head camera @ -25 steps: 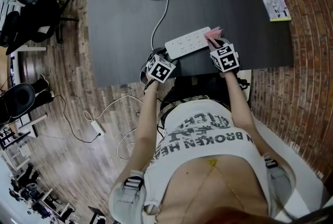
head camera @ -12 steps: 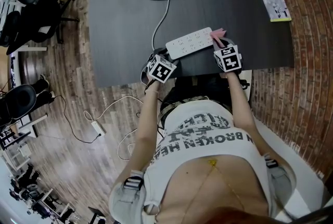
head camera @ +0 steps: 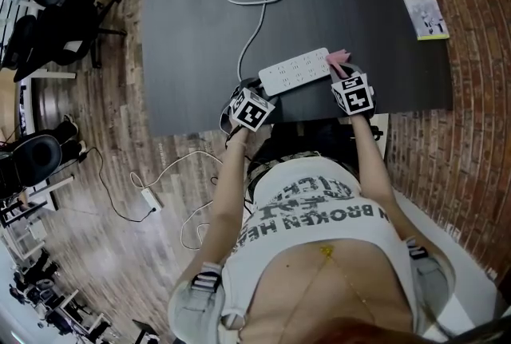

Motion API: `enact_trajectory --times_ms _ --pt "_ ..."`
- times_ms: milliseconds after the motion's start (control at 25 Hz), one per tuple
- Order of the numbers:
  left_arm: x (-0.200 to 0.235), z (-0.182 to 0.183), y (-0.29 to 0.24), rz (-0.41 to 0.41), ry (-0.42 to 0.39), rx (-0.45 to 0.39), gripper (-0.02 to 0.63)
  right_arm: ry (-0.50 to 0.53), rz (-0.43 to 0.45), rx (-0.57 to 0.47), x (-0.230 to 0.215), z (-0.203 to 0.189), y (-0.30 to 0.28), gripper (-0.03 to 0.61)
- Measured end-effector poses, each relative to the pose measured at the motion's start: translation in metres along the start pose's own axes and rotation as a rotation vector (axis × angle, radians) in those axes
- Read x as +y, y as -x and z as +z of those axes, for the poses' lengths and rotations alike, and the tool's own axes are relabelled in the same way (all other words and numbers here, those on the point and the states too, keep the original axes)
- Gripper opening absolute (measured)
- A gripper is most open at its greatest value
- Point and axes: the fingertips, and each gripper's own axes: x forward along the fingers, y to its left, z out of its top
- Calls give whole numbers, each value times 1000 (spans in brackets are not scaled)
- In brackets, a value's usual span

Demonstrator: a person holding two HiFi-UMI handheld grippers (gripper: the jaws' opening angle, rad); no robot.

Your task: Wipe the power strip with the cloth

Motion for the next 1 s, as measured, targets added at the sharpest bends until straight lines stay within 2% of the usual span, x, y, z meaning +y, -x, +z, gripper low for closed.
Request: enact_trajectory --times_ms 240,360,480,560,720,880,1000 --pt "0 1 0 -3 -3 -9 281 21 2 7 0 2 -2 17" --pt "-3 2 4 -1 -32 -9 281 40 14 9 1 3 0 17" --pt "-2 1 12 19 -82 27 281 66 66 -22 10 11 2 17" --pt "0 5 19 34 -84 14 279 90 115 -65 17 20 4 17" --pt "-5 32 41 38 -43 -128 219 179 220 -138 40 37 12 17" --pt "-20 66 66 18 17 -293 45 270 287 -194 60 51 24 17" --pt "-28 83 75 2 72 -389 12 307 337 -245 72 61 33 17"
